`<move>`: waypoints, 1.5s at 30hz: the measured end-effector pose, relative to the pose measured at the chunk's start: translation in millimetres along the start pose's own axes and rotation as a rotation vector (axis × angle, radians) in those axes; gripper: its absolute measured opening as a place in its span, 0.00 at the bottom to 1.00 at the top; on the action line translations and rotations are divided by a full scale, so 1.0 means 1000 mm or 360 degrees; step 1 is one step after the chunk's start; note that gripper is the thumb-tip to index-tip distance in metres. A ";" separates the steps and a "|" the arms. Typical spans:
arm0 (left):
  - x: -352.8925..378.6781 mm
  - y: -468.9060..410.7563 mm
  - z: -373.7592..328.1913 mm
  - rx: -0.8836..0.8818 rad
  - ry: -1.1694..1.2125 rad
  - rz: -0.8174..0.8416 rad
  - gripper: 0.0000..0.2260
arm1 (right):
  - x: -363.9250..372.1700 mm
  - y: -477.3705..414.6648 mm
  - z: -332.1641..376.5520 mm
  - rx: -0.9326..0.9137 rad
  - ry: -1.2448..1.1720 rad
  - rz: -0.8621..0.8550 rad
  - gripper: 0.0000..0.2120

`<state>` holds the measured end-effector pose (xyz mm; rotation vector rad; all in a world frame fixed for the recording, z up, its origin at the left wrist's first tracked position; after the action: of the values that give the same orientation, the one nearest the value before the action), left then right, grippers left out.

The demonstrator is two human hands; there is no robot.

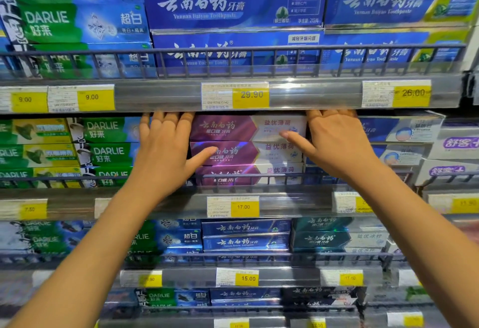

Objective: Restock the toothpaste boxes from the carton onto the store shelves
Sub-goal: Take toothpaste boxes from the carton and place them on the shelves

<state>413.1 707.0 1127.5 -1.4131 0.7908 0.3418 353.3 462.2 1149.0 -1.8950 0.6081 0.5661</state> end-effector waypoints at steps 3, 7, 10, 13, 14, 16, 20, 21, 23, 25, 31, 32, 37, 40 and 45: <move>0.004 0.012 -0.003 -0.0195 0.0128 -0.0052 0.36 | 0.003 0.013 -0.006 0.0184 0.0096 -0.0085 0.34; 0.004 0.029 -0.007 -0.0389 0.0257 -0.0097 0.37 | 0.005 0.029 -0.012 0.0281 0.0195 -0.0235 0.33; 0.001 0.041 -0.010 -0.0497 0.0340 -0.0137 0.37 | 0.006 0.040 -0.015 0.0306 0.0160 -0.0337 0.33; -0.003 0.050 -0.015 -0.0530 0.0380 -0.0146 0.37 | 0.006 0.052 -0.011 0.0289 0.0085 -0.0423 0.31; -0.006 0.054 -0.017 -0.0535 0.0386 -0.0153 0.36 | 0.006 0.057 -0.007 0.0283 0.0048 -0.0446 0.31; -0.009 0.061 -0.022 -0.0548 0.0395 -0.0149 0.36 | 0.003 0.068 0.001 0.0278 -0.0013 -0.0485 0.29; -0.013 0.078 -0.038 -0.0567 0.0357 -0.0058 0.38 | -0.005 0.091 0.022 0.0278 -0.0094 -0.0466 0.27; -0.013 0.083 -0.041 -0.0578 0.0346 -0.0011 0.38 | -0.005 0.097 0.028 0.0274 -0.0115 -0.0417 0.27; -0.014 0.095 -0.047 -0.0577 0.0300 0.0089 0.39 | -0.005 0.107 0.040 0.0272 -0.0176 -0.0231 0.29; -0.015 0.111 -0.051 -0.0560 0.0250 0.0194 0.39 | -0.004 0.119 0.052 0.0267 -0.0218 -0.0017 0.32; -0.030 0.173 -0.067 -0.0537 0.0198 0.0499 0.40 | -0.018 0.177 0.082 0.0332 -0.0382 0.0490 0.35; -0.033 0.183 -0.071 -0.0530 0.0194 0.0546 0.40 | -0.023 0.189 0.086 0.0343 -0.0397 0.0538 0.35; -0.047 0.242 -0.099 -0.0504 0.0138 0.0758 0.40 | -0.046 0.255 0.106 0.0363 -0.0548 0.0759 0.35; -0.050 0.279 -0.124 -0.0427 0.0087 0.0854 0.40 | -0.051 0.303 0.118 0.0344 -0.0614 0.0901 0.36; -0.031 0.344 -0.170 -0.0322 -0.0037 0.1114 0.42 | -0.048 0.392 0.115 0.0426 -0.0759 0.1207 0.37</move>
<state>119.5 607.3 898.7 -1.2745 1.2482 0.9959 54.1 438.6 868.4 -1.1710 1.0177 1.3017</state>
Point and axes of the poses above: each hand's wrist, its own y-axis away from the middle knuckle, its own x-axis out of the palm, z = x × y, the point moved 6 cm from there along -y, towards the middle knuckle, and after that the axes turned 12 degrees about -x, right-handed, at the moved point
